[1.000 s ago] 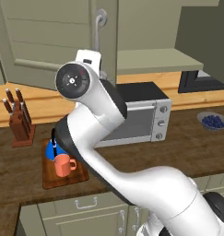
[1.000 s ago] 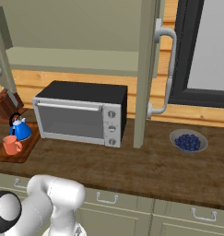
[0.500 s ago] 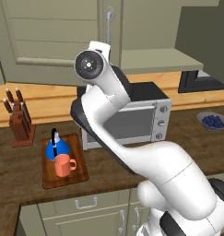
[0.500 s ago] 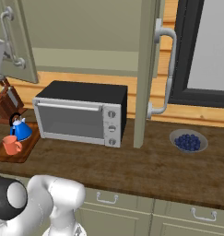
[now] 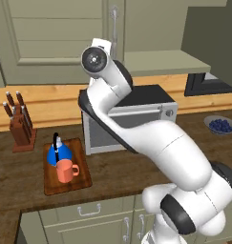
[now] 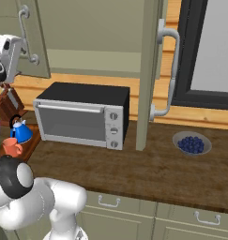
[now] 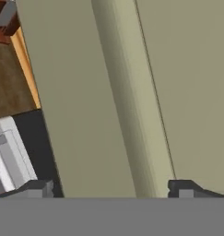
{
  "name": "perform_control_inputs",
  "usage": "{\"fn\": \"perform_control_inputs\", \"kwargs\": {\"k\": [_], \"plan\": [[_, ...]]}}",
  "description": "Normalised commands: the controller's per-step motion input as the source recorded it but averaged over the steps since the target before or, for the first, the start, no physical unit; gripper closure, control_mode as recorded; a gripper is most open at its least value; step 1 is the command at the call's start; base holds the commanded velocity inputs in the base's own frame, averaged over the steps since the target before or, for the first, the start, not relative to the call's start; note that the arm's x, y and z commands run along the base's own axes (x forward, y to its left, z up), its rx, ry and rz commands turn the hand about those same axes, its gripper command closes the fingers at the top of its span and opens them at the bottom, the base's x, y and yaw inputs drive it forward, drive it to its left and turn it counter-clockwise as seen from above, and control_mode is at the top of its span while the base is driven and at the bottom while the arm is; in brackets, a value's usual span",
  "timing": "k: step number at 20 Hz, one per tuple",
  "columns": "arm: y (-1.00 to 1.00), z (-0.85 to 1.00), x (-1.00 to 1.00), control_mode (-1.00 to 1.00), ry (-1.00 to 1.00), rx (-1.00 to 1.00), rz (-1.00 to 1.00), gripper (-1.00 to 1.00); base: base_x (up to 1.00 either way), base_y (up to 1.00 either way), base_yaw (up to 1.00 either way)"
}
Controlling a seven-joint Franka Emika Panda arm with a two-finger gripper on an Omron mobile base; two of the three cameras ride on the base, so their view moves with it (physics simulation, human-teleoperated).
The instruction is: Pick the kettle from the counter and place it on the tray. Then pick the mug from the cabinet and place it on the tray. Then close the cabinet doors.
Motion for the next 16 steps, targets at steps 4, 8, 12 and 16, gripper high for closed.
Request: {"fn": "perform_control_inputs", "kwargs": {"k": [4,8,12,16], "plan": [[0.0,-0.11,0.76,-1.0,0.0,0.0,0.02,-1.0,0.0,0.0,0.0],[0.0,-0.1,0.71,-1.0,0.0,0.0,0.05,-1.0,0.0,0.0,0.0],[0.0,-0.09,0.43,-1.0,-0.01,-0.02,0.09,-1.0,0.0,0.0,0.0],[0.0,-0.2,0.3,-1.0,0.0,-0.06,0.09,-1.0,0.0,0.0,0.0]]}}
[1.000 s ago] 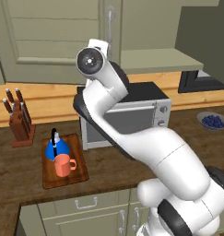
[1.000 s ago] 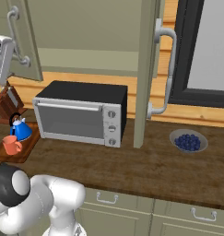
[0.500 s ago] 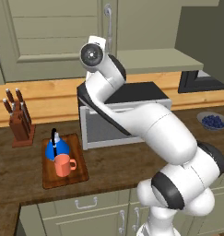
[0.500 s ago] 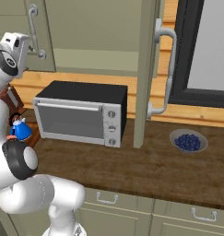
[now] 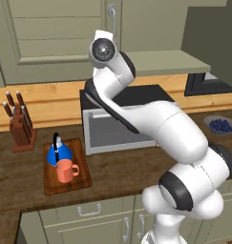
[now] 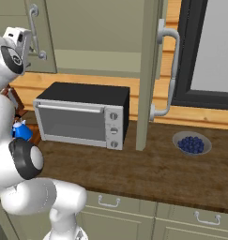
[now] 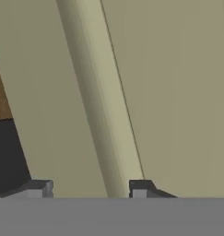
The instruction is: Pick the kettle from the counter and place it on the tray. Then pick the mug from the cabinet and place it on the tray. Then close the cabinet doors.
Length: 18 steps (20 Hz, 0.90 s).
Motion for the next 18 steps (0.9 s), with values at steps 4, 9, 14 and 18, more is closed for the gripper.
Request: {"fn": "perform_control_inputs", "kwargs": {"k": [4,9,14,18], "plan": [[0.08,-0.16,0.01,-1.0,0.0,-0.11,0.1,-1.0,0.0,0.0,0.0],[0.04,0.08,-0.01,-1.0,0.0,-0.12,0.01,-1.0,0.0,0.0,0.0],[0.0,0.15,-0.24,-1.0,0.0,-0.02,0.02,-1.0,0.0,0.0,0.0],[-0.03,0.16,-0.57,-1.0,0.0,-0.02,0.02,-1.0,0.0,0.0,0.0]]}}
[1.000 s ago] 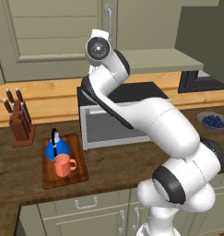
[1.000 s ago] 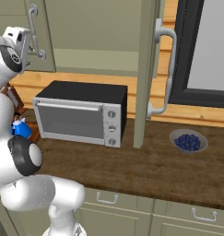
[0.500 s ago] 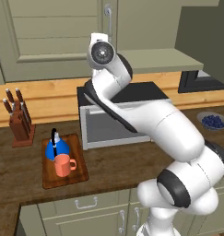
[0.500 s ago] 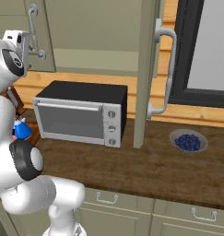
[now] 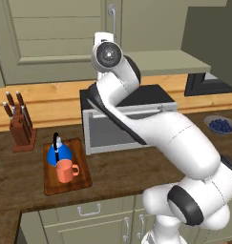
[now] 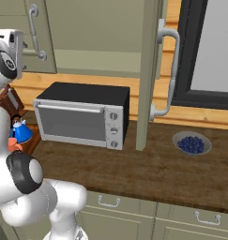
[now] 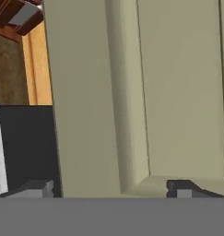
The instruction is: Pick the kettle from the counter and place it on the tray. Then pick the mug from the cabinet and place it on the tray. Then close the cabinet doors.
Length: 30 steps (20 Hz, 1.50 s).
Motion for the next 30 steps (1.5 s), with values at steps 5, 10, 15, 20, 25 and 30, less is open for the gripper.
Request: {"fn": "perform_control_inputs", "kwargs": {"k": [5,10,15,20,25,30], "plan": [[-0.06,0.09,-0.78,-1.0,-0.05,-0.09,0.09,-1.0,0.0,0.0,0.0],[-0.04,0.13,-0.84,-1.0,-0.1,-0.09,0.06,-1.0,0.0,0.0,0.0],[-0.03,0.16,-0.85,-1.0,-0.02,-0.09,0.01,-1.0,0.0,0.0,0.0],[-0.08,0.21,-0.76,-1.0,0.05,-0.03,0.0,-1.0,0.0,0.0,0.0],[-0.15,0.19,-0.71,-1.0,0.2,0.0,-0.1,-1.0,0.0,0.0,0.0],[-0.19,0.08,-0.67,-1.0,0.2,0.0,-0.19,-1.0,0.0,0.0,0.0]]}}
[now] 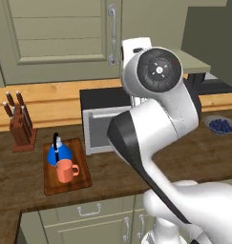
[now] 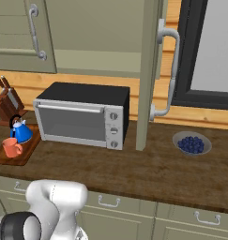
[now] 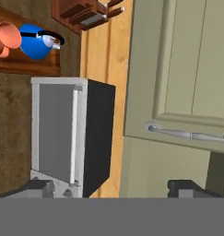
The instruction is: Pick the kettle from the counter and place it on the tray. Then pick the mug from the cabinet and place it on the tray. Then close the cabinet doors.
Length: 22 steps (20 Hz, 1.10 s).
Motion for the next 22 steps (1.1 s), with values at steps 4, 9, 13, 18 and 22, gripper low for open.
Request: {"fn": "perform_control_inputs", "kwargs": {"k": [4,9,13,18,22], "plan": [[-0.21,0.0,-0.55,-1.0,0.24,-0.04,-0.19,-1.0,0.0,0.0,0.0],[-0.35,0.0,-0.55,-1.0,0.26,-0.06,-0.21,-1.0,0.0,0.0,0.0],[-0.37,0.0,-0.44,-1.0,0.27,-0.08,-0.23,-1.0,0.0,0.0,0.0],[-0.38,0.0,-0.32,-1.0,0.21,-0.08,-0.22,-1.0,0.0,0.0,0.0],[-0.79,0.0,-0.28,-1.0,0.0,0.0,-0.09,-1.0,0.0,0.0,0.0]]}}
